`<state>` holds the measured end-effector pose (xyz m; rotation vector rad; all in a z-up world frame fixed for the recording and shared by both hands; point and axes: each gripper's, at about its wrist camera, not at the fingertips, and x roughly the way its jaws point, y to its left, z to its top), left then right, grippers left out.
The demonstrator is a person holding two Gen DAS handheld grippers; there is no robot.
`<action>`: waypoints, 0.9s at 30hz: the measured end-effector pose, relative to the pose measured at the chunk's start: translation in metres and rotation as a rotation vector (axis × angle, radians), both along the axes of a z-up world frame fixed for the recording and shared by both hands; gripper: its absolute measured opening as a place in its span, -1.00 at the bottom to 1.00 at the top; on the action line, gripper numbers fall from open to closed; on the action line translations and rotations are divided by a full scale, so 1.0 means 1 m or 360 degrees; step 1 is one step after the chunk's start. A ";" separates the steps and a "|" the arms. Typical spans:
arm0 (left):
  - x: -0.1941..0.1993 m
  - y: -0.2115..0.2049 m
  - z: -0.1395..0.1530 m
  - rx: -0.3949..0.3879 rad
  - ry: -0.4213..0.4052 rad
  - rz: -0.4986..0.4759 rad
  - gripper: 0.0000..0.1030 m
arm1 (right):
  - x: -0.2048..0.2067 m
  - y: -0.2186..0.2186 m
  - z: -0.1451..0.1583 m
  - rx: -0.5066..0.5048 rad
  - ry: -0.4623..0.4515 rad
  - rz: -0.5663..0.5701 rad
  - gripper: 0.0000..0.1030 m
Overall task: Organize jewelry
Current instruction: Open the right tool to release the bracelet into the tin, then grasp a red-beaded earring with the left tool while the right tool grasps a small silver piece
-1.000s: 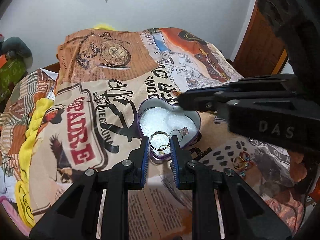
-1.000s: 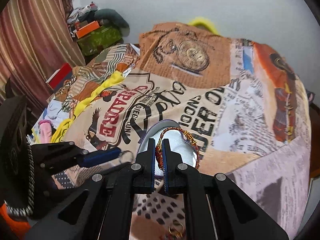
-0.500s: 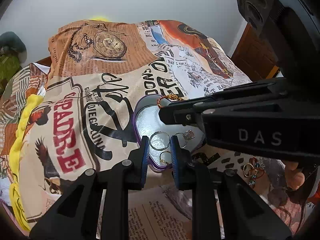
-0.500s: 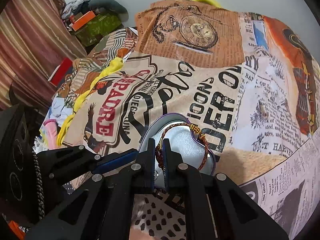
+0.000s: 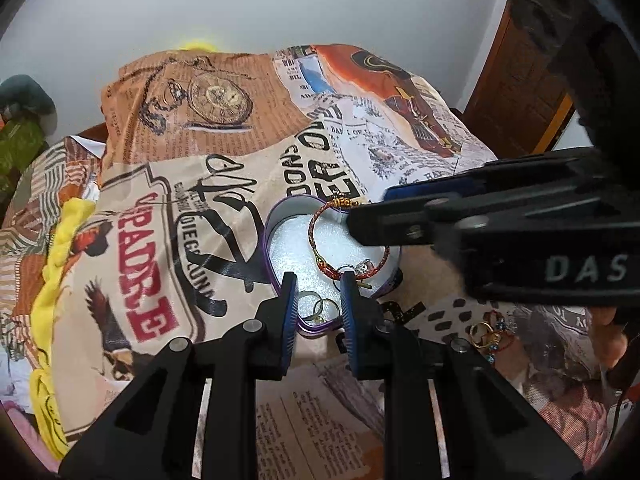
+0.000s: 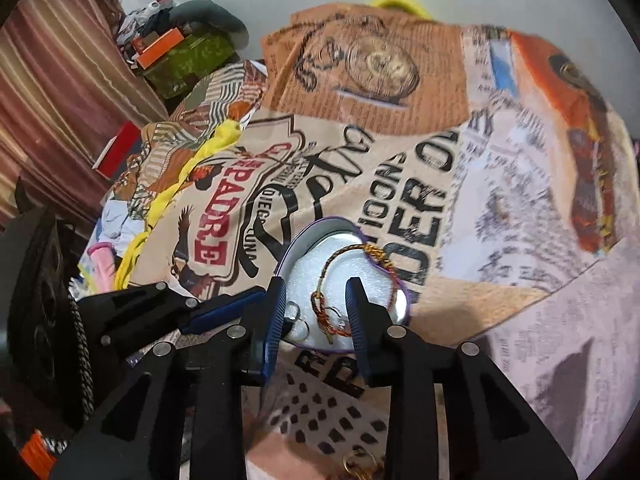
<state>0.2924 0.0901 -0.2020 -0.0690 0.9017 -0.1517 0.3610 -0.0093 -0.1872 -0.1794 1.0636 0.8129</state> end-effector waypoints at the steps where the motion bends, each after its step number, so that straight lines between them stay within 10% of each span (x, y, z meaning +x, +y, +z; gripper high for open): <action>1: -0.003 -0.001 0.004 0.0012 -0.0011 0.0003 -0.61 | -0.001 -0.002 0.003 -0.0003 -0.0022 -0.0003 -0.46; 15: -0.028 -0.020 0.043 0.0042 -0.0089 0.0009 -0.29 | -0.018 -0.074 0.041 -0.0009 -0.0242 -0.0174 -0.46; 27: -0.045 -0.065 0.010 0.0104 0.0084 -0.0116 -0.29 | -0.035 -0.136 0.018 -0.0064 -0.0194 -0.0264 -0.46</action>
